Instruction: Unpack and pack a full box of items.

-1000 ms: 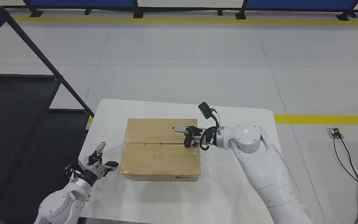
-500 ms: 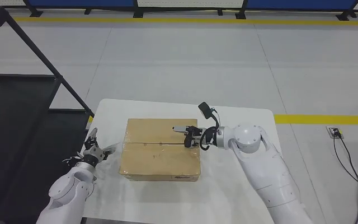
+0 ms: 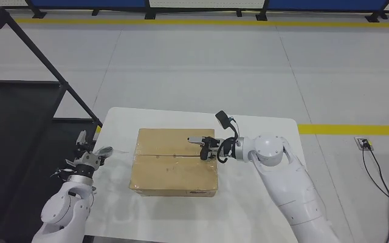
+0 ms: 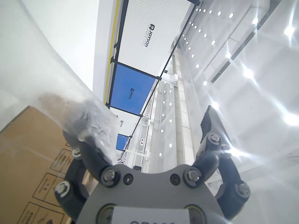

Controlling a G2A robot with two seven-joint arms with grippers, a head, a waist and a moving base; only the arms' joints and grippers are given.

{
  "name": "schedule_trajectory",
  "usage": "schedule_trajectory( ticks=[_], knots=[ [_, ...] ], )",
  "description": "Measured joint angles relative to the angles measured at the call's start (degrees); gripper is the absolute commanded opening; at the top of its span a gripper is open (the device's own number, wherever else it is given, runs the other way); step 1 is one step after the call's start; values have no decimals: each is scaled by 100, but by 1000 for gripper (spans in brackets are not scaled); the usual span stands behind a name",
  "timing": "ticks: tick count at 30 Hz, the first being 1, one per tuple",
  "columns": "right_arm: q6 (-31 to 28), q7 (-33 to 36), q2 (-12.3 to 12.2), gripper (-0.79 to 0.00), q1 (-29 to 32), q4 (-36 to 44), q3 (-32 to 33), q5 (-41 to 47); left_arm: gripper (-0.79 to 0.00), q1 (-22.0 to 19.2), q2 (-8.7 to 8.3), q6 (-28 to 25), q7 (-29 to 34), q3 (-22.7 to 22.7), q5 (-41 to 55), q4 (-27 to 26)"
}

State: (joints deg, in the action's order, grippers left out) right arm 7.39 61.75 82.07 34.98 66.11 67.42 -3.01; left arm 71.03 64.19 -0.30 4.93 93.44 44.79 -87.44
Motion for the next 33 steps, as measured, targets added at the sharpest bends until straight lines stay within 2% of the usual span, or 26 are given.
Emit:
schedule_trajectory(
  ticks=[21,33],
  knots=[
    [-33,-174,-24,0,150,106,-131,80,0,285,27,98,-416,387,-595,-966],
    [-157,-190,-78,0,148,-4,-167,194,0,303,52,184,-511,388,-1069,-1597]
  ],
)
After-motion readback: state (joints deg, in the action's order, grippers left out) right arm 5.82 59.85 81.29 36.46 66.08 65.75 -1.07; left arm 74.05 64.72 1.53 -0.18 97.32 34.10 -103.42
